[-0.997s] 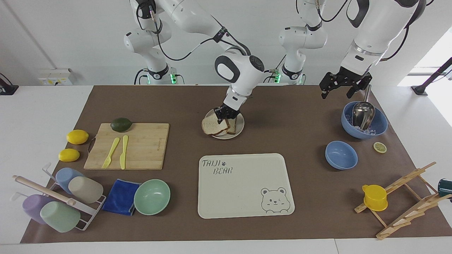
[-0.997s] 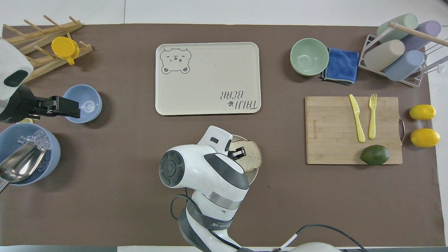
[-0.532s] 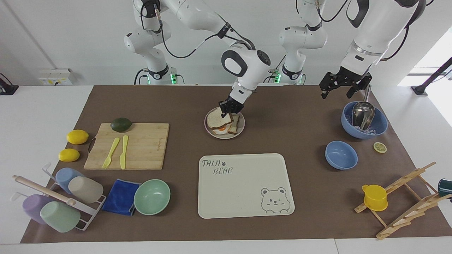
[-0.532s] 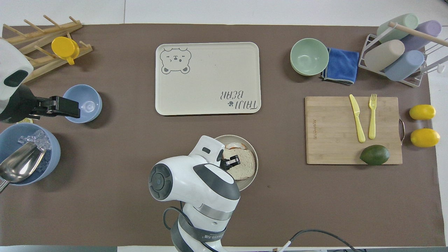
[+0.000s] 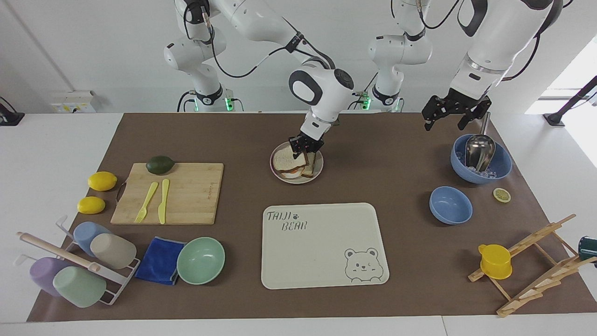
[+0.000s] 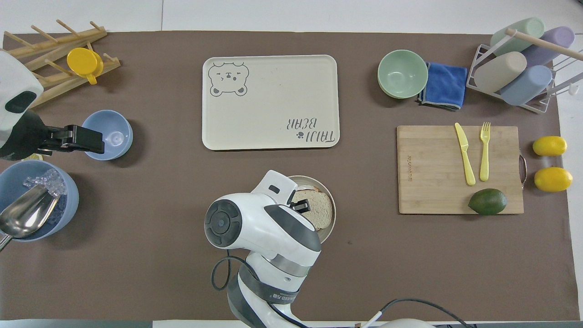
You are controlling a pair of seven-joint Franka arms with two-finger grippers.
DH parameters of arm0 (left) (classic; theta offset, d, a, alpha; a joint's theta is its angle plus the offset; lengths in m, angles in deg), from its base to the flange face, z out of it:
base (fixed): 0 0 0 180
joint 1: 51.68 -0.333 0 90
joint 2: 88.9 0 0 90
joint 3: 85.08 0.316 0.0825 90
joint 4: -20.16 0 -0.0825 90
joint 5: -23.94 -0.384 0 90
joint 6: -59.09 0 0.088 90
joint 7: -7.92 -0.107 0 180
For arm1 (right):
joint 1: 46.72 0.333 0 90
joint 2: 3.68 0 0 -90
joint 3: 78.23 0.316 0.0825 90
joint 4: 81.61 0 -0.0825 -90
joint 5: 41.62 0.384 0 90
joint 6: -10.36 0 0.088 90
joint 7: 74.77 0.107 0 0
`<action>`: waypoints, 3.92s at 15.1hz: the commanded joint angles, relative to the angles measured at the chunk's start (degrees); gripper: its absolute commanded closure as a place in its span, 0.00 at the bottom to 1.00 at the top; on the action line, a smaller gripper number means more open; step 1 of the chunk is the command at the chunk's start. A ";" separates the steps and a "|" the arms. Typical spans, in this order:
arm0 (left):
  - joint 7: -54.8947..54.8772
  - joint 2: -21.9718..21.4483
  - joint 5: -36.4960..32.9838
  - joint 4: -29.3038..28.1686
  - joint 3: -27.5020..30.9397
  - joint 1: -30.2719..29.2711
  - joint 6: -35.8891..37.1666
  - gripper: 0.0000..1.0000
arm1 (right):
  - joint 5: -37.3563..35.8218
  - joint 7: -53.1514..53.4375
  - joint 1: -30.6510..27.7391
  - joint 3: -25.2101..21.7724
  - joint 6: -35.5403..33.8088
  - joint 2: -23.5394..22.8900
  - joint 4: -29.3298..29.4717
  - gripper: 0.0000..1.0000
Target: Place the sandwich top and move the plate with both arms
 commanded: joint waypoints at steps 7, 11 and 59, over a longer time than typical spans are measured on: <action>-0.50 -0.76 0.66 -0.96 -0.15 -0.54 -0.74 0.00 | 12.98 -11.25 -16.93 0.65 -1.21 10.86 1.06 0.00; -0.50 -0.76 0.66 -0.96 -0.15 -0.54 -0.74 0.00 | 13.07 -16.60 -22.91 0.65 -10.25 12.81 6.05 0.00; 21.82 2.66 7.86 -33.90 -0.68 21.69 -40.97 0.00 | 16.67 -37.35 -38.75 -8.14 -29.35 20.63 10.82 0.00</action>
